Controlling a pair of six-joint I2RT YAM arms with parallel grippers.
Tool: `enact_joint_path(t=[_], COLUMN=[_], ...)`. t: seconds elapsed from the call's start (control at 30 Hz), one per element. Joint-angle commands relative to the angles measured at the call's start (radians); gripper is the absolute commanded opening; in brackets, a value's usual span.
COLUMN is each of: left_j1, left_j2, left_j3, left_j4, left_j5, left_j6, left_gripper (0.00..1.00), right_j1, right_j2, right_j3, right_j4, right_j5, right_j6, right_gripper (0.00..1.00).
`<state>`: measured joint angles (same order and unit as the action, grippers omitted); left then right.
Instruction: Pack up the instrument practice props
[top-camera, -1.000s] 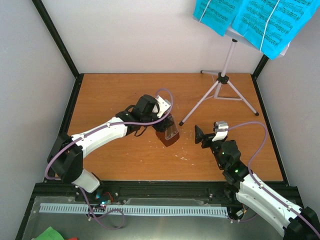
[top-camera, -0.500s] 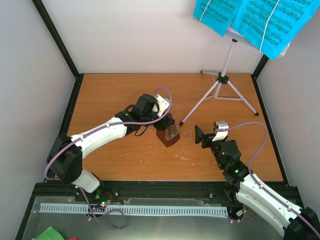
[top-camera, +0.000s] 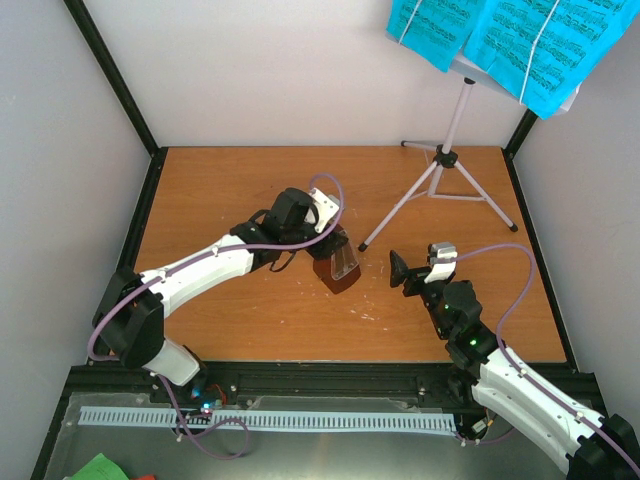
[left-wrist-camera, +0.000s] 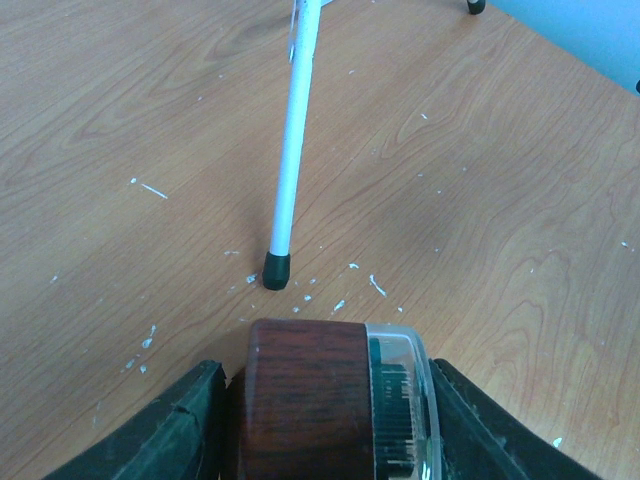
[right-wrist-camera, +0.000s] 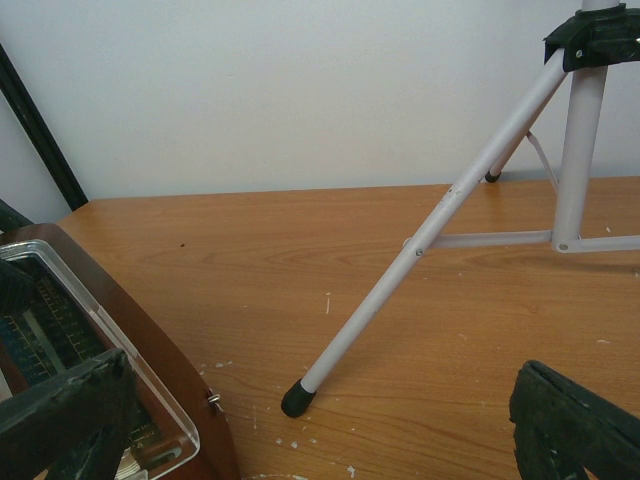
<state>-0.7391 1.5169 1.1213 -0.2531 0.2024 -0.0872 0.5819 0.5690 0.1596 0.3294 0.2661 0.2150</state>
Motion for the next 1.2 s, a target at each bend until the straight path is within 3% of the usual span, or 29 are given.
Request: enact_joint_path(t=[0.0, 0.1, 0.2, 0.5, 0.9, 1.17], left_j1=[-0.011, -0.010, -0.011, -0.011, -0.011, 0.003], left_j2=[-0.035, -0.069, -0.094, -0.120, -0.094, -0.202], left_j3=[0.018, -0.039, -0.092, -0.157, -0.301, -0.354], left_j4=[-0.044, 0.008, 0.058, 0.085, 0.353, 0.332], left_j5=[-0.034, 0.028, 0.113, 0.226, 0.544, 0.435], left_j6=[-0.042, -0.066, -0.088, -0.177, -0.304, -0.264], left_gripper=[0.53, 0.78, 0.87, 0.88, 0.88, 0.92], right_j1=[-0.009, -0.010, -0.010, -0.010, -0.010, -0.011], right_j2=[-0.010, -0.008, -0.004, -0.016, 0.075, 0.218], right_j3=[-0.012, -0.013, -0.012, -0.010, 0.031, 0.042], right_j4=[-0.003, -0.001, 0.000, -0.014, -0.100, -0.134], right_j5=[0.009, 0.008, 0.004, 0.004, -0.016, -0.076], right_j6=[0.004, 0.004, 0.004, 0.007, 0.109, 0.375], right_gripper=[1.00, 1.00, 1.00, 1.00, 1.00, 1.00])
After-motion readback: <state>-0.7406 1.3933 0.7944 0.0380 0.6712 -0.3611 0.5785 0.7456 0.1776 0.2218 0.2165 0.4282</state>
